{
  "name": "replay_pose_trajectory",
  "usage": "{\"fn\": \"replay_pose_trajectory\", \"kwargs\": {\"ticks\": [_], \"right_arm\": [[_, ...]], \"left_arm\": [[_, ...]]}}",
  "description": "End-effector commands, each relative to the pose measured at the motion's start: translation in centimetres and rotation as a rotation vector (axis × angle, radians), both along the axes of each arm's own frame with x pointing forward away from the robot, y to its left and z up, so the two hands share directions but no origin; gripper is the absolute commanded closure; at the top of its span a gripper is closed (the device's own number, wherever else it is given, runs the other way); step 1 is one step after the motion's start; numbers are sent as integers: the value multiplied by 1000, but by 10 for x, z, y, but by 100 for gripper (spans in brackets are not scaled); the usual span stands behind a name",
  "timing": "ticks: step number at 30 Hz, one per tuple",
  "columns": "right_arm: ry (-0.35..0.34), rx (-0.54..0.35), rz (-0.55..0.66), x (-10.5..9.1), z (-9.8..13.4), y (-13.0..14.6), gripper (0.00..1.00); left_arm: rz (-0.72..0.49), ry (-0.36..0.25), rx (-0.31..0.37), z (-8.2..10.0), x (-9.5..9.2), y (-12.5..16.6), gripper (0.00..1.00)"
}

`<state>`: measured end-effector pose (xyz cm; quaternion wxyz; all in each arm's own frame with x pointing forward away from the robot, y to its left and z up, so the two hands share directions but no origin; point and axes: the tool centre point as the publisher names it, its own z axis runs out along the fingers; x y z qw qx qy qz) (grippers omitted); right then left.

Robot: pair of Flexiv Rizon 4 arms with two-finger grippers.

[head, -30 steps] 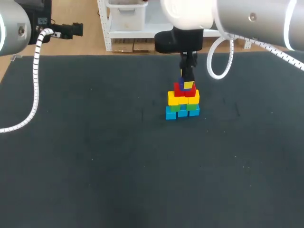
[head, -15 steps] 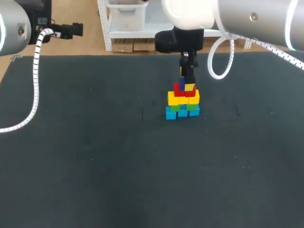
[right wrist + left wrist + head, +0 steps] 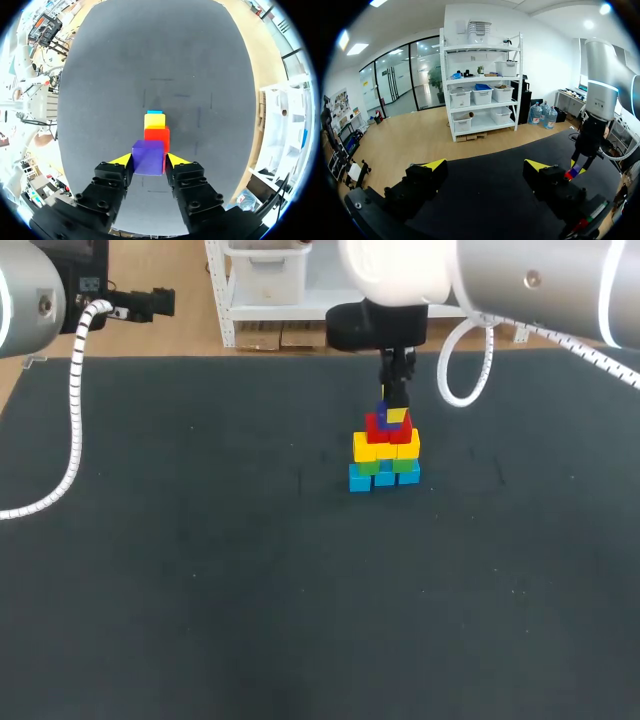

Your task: Place the blue cubes, place green cubes on the blue cubes, place the yellow cubes on the green cubes, then place the red cubes on the yellow cubes, and place purple cube on the red cubes.

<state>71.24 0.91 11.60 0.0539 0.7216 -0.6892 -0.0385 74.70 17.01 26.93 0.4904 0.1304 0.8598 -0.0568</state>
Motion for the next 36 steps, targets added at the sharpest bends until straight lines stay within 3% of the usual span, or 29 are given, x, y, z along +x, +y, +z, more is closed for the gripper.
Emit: {"fn": "replay_pose_trajectory", "kwargs": {"ticks": [1,12,26,28,30,31,32,36], "right_arm": [[-5,3,-1,-2,-1,-1,68],[-8,4,-10,0,0,-2,83],[-8,17,-19,0,0,-2,80],[-8,17,-22,0,0,-3,68],[-8,15,-24,0,0,-3,47],[-8,15,-25,0,0,-3,13],[-8,15,-26,0,0,-3,0],[-7,15,-29,1,0,-3,0]], "left_arm": [[-8,3,-3,0,1,2,0],[-8,3,-3,0,1,2,0],[-8,3,-3,0,1,2,0],[-8,3,-3,0,1,2,0],[-8,3,-3,0,1,2,0],[-8,3,-3,0,1,2,0],[-8,3,-3,0,1,2,0],[-8,3,-3,0,1,2,0]]}}
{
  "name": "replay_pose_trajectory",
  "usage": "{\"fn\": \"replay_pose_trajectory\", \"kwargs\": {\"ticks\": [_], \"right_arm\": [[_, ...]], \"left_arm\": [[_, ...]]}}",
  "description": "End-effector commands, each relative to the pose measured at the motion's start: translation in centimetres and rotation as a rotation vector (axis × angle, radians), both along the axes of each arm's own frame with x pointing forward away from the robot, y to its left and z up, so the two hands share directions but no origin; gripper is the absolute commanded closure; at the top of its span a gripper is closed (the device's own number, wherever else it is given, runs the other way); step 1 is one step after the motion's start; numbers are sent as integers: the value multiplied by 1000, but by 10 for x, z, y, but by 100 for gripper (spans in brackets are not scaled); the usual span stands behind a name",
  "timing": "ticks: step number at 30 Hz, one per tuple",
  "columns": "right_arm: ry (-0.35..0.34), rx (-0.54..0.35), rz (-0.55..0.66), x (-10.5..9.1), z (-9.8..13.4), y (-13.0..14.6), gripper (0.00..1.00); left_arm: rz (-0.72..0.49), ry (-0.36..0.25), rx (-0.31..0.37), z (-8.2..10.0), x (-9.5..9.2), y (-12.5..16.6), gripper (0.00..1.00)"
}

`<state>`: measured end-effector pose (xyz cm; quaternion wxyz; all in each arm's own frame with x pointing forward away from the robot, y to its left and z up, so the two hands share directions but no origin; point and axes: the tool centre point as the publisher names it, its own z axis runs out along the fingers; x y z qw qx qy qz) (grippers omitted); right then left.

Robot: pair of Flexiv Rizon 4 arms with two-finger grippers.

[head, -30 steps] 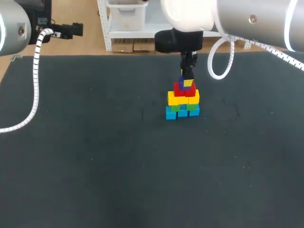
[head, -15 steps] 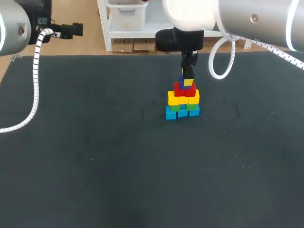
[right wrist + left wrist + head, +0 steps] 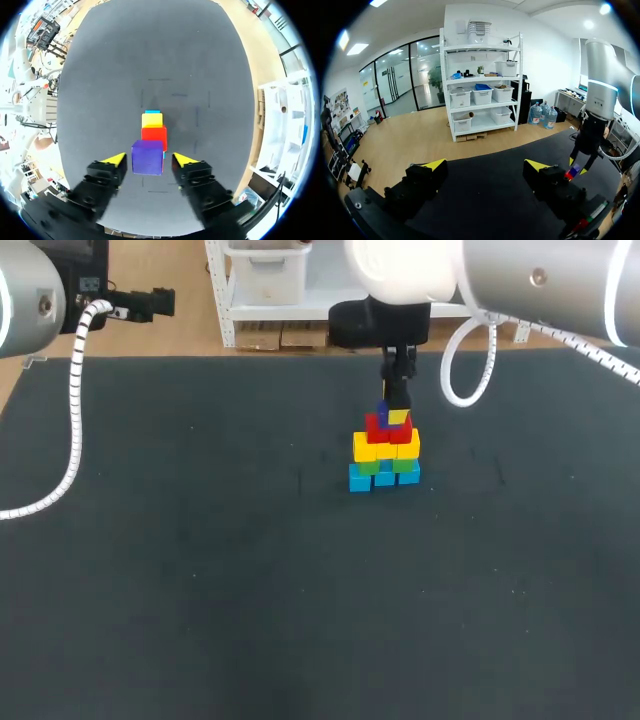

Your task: Place the blue cubes, place green cubes on the blue cubes, place the yellow cubes on the green cubes, then place the red cubes on the yellow cubes, and place purple cube on the red cubes.

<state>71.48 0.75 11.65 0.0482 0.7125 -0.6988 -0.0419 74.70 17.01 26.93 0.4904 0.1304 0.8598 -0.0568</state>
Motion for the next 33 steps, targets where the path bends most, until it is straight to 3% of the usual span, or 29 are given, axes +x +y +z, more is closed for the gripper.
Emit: {"fn": "replay_pose_trajectory", "kwargs": {"ticks": [1,17,29,33], "right_arm": [[-4,5,-2,-2,-1,-1,0],[-22,22,-27,1,7,-10,0],[-97,117,-137,2,36,-41,0],[-168,156,-175,1,52,-54,0]], "left_arm": [[-8,3,-3,0,1,2,0],[-8,3,-3,0,1,2,0],[-8,3,-3,0,1,2,0],[-8,3,-3,0,1,2,0]]}}
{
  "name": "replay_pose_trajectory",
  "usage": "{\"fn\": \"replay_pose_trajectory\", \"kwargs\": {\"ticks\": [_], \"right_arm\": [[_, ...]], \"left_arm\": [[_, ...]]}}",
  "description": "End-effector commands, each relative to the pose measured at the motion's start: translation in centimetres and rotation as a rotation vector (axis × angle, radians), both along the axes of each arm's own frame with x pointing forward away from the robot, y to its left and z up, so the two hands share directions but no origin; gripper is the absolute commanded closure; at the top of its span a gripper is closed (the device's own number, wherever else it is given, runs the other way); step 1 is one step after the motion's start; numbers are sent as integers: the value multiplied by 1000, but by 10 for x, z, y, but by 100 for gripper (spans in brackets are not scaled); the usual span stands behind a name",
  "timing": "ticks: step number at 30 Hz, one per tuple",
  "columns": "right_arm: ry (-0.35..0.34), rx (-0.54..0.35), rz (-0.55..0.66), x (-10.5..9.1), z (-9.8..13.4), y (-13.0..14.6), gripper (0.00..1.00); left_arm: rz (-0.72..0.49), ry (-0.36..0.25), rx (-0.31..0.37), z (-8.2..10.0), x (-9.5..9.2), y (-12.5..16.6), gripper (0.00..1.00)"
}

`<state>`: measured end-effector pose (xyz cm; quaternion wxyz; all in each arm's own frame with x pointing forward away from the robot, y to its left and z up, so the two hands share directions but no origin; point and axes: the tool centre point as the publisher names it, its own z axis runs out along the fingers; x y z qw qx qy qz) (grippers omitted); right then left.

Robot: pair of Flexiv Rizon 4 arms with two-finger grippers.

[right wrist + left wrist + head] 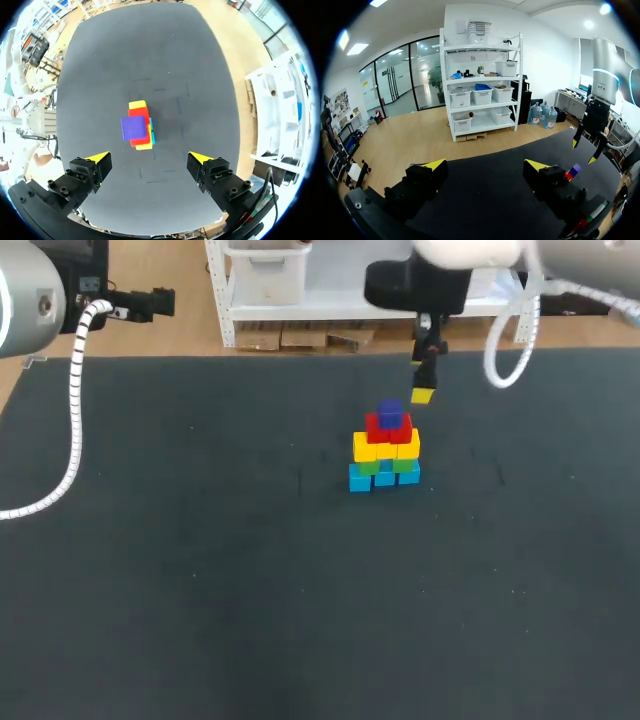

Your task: Place the blue cubes, place green cubes on the blue cubes, place the yellow cubes on the green cubes, then place the red cubes on the yellow cubes, and place purple cube on the red cubes.

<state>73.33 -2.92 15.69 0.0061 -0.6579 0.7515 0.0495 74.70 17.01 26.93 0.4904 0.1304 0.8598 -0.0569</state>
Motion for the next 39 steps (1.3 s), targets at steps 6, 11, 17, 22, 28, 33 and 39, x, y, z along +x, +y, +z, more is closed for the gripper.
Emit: {"fn": "replay_pose_trajectory", "kwargs": {"ticks": [6,11,17,22,28,33,39], "right_arm": [[-218,136,-128,-13,34,-43,0],[-293,185,-228,-13,46,-63,0],[-352,185,-300,-13,53,-78,0],[-395,182,-318,-12,60,-82,0],[-473,205,-371,-7,79,-95,0],[-528,183,-408,0,94,-108,0],[-564,189,-448,5,107,-119,0]], "left_arm": [[-8,3,-3,0,1,2,0],[-8,3,-3,0,1,2,0],[-8,3,-3,0,1,2,0],[-8,3,-3,0,1,2,0],[-8,3,-3,0,1,2,0],[-8,3,-3,0,1,2,0],[-8,3,-3,0,1,2,0]]}}
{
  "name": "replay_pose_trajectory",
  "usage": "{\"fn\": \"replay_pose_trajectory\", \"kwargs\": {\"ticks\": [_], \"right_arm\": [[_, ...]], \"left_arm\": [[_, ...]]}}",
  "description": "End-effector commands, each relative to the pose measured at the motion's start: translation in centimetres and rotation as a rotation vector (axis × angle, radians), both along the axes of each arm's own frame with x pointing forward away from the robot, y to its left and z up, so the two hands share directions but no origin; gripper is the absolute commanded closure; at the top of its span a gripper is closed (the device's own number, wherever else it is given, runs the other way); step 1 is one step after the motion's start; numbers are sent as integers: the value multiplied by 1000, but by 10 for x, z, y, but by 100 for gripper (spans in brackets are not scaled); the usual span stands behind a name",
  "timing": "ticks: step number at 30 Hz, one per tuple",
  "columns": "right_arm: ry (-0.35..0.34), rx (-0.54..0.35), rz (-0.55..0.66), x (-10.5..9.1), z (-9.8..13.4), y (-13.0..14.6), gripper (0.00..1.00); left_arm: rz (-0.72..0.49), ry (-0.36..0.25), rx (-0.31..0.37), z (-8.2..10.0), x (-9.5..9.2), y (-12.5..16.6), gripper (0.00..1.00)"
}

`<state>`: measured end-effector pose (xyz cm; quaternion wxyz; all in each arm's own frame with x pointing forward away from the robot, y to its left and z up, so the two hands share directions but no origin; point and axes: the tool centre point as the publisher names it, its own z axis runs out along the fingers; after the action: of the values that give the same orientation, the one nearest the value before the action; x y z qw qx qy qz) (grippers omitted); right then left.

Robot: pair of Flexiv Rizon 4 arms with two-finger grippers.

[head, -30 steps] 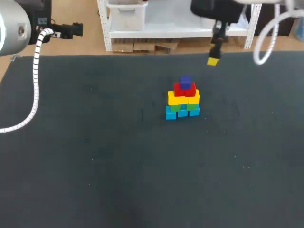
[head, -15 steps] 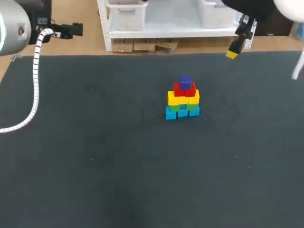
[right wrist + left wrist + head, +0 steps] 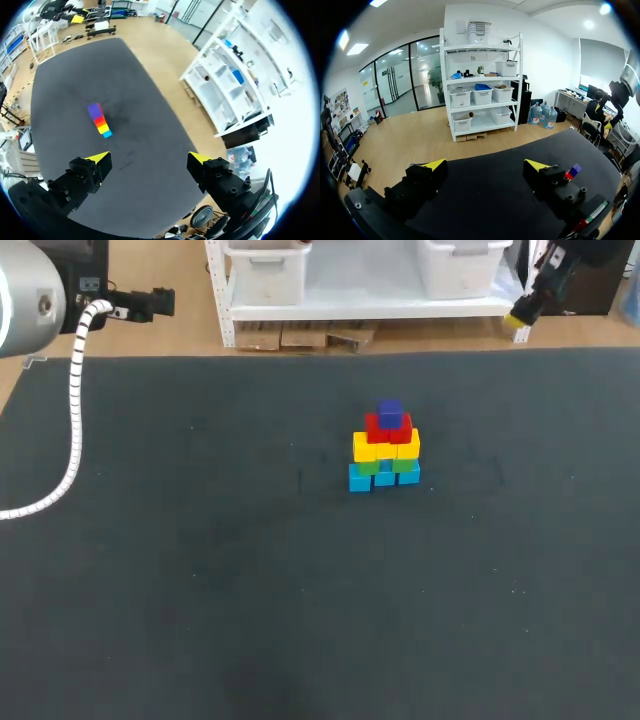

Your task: Place the blue cubes, place green cubes on the blue cubes, place the yellow cubes on the green cubes, then place the red cubes on the yellow cubes, and place purple cube on the red cubes.

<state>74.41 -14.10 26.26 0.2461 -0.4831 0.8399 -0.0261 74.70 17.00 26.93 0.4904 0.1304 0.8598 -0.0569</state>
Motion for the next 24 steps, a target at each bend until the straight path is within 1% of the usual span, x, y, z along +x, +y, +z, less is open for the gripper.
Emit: {"fn": "replay_pose_trajectory", "kwargs": {"ticks": [1,3,8,24], "right_arm": [[-102,-10,-63,-5,1,-8,0],[-98,3,-75,-2,-1,-9,0],[-87,-4,-89,3,-6,-2,0],[-87,-4,-89,3,-6,-2,0]], "left_arm": [[-8,3,-3,0,1,2,0],[-8,3,-3,0,1,2,0],[-8,3,-3,0,1,2,0],[-8,3,-3,0,1,2,0]]}}
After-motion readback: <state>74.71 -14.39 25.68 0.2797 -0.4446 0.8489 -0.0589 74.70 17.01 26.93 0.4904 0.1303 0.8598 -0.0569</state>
